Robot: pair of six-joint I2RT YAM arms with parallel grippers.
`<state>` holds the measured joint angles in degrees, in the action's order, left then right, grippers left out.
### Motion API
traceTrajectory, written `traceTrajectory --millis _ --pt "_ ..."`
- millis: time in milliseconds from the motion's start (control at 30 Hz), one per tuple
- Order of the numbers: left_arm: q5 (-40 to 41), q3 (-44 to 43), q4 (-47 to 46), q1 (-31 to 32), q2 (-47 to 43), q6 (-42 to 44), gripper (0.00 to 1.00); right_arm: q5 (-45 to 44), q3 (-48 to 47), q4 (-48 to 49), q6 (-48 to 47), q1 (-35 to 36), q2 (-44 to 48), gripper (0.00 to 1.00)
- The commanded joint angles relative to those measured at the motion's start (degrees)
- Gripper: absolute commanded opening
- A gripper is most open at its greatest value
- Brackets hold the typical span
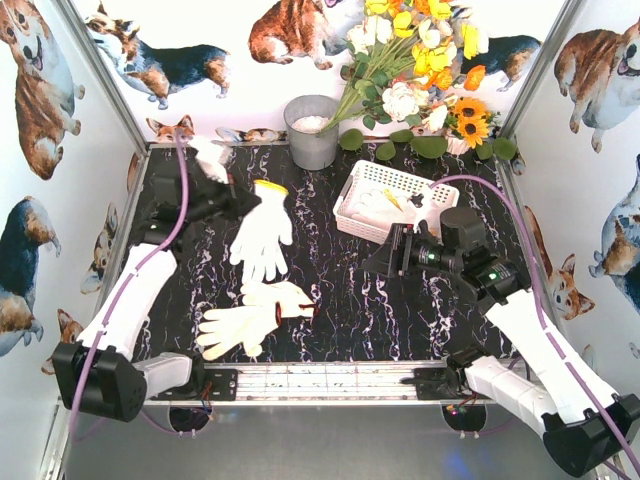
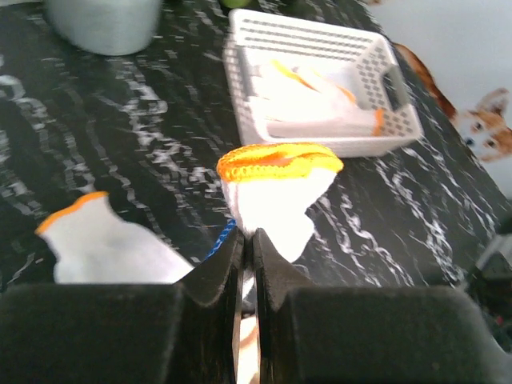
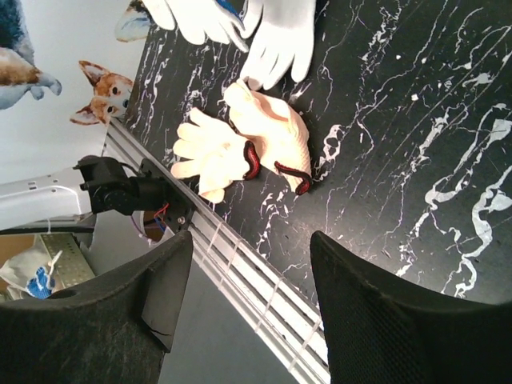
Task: Put the gloves into the storage basket
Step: Pick up the glove from the center of the board.
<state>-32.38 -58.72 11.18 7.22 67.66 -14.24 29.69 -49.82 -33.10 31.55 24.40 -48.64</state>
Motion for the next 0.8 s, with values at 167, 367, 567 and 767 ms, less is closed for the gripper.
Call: traceTrajectory --millis 167,367,567,767 --pt "2.53 -3.75 2.71 15.94 -0.86 -0.48 0.0 2.12 -4.25 5.2 -0.38 1.27 -3.54 0.68" --pt "2.93 -4.79 1.05 25.89 1.55 -3.09 0.0 2.22 -6.85 5.95 -1.33 1.91 -6.14 0.77" --pt "-0.74 -6.23 2.99 31.27 4.53 -2.85 0.0 4.68 -10.28 5.17 -4.48 3.85 -9.14 0.82" --pt "-2.56 -5.82 3.95 32.4 4.44 -1.71 0.0 6.34 -9.81 6.84 -6.38 5.74 -11.74 0.78"
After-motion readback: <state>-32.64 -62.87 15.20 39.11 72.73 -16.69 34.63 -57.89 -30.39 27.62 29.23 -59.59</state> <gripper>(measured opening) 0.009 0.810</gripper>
